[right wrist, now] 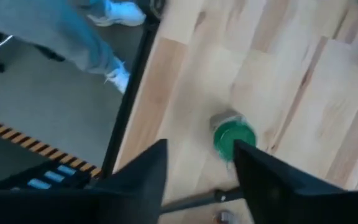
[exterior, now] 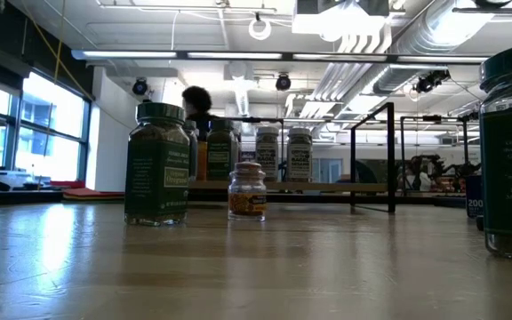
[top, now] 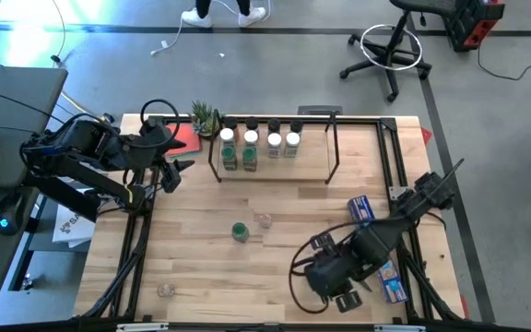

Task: Shelf spices
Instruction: Put the green seasoning bottle on the shelf aligned with the white seasoning bottle

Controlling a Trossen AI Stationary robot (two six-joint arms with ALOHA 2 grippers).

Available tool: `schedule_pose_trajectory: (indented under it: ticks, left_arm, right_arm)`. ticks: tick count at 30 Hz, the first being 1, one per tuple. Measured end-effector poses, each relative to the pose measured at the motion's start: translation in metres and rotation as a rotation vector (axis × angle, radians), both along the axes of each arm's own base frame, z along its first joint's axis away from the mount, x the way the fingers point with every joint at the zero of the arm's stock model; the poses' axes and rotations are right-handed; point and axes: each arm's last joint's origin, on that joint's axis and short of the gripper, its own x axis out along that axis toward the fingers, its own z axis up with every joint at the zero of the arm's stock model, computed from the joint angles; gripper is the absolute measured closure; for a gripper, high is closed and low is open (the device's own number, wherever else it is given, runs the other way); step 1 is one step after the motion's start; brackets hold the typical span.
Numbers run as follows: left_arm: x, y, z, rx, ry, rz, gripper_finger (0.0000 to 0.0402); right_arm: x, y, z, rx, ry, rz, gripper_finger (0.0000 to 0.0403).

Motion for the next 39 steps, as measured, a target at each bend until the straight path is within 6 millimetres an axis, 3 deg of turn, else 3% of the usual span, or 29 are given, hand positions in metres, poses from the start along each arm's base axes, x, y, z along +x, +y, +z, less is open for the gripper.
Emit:
schedule_pose_trajectory:
  ticks: [4, 8, 13, 17, 22, 27, 33, 39]
  left_arm:
    - [0.001, 0.0, 0.001, -0.002, -0.013, -0.009, 0.0145]
    - [0.002, -0.002, 0.001, -0.039, -0.018, -0.042, 0.0145]
    - [0.004, -0.003, 0.003, -0.059, -0.041, -0.059, 0.0145]
    - [0.005, -0.003, 0.003, -0.074, -0.042, -0.074, 0.0145]
    - [0.005, -0.004, 0.004, -0.076, -0.048, -0.094, 0.0145]
    - [0.006, -0.004, 0.005, -0.087, -0.065, -0.088, 0.0145]
    - [0.009, -0.006, 0.007, -0.133, -0.096, -0.112, 0.0145]
    - [0.012, -0.007, 0.006, -0.153, -0.099, -0.108, 0.0145]
  right_arm:
    - [0.013, 0.005, -0.021, -0.051, 0.03, 0.008, 0.0118]
    - [0.011, 0.011, -0.032, -0.159, 0.04, 0.031, 0.009]
    - [0.008, 0.02, -0.059, -0.194, 0.107, 0.069, 0.0086]
    - [0.0, 0.009, -0.084, -0.218, 0.163, 0.09, 0.0086]
    - [-0.001, -0.01, -0.086, -0.164, 0.098, 0.08, 0.0086]
    - [0.002, -0.02, -0.106, -0.133, 0.058, 0.118, 0.0086]
    - [-0.001, -0.027, -0.129, -0.17, 0.076, 0.165, 0.0086]
    - [0.0, -0.026, -0.134, -0.157, 0.051, 0.162, 0.0099]
